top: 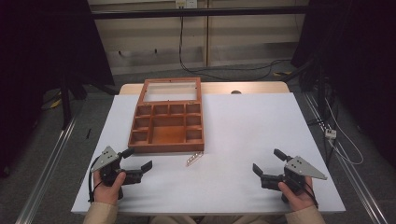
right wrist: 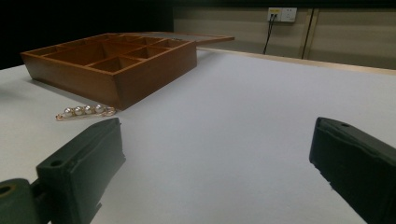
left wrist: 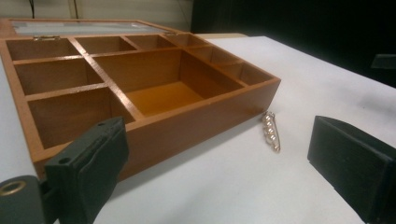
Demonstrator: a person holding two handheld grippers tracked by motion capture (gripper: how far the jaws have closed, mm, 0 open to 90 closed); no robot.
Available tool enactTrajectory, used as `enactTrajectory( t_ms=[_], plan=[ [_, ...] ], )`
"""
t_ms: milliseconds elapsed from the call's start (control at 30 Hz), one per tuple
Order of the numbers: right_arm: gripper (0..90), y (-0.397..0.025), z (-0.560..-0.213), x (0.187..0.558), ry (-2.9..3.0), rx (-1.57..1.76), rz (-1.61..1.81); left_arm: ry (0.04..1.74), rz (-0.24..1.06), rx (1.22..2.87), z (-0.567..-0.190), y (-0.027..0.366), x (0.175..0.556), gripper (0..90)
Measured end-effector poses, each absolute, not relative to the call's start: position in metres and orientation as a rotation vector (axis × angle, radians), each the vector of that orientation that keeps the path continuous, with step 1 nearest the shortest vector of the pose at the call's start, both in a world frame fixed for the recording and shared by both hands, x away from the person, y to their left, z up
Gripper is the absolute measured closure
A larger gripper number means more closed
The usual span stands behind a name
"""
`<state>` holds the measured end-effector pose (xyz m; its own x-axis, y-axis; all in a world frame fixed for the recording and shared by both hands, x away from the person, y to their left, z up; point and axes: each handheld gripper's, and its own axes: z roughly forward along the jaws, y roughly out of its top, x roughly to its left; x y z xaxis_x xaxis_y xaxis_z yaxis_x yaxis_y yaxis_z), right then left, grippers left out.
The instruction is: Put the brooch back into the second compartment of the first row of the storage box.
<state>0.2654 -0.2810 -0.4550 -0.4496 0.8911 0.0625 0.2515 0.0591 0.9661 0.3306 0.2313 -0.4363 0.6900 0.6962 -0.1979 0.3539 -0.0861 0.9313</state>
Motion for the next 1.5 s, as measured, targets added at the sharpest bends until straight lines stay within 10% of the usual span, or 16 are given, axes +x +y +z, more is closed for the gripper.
enactTrajectory(
  t_ms=[1500],
  plan=[
    [2.6,-0.282,-0.447,0.270,1.746,1.118,1.441,0.801,0.183,1.862,-0.429,0.124,0.355,17.6]
  ],
)
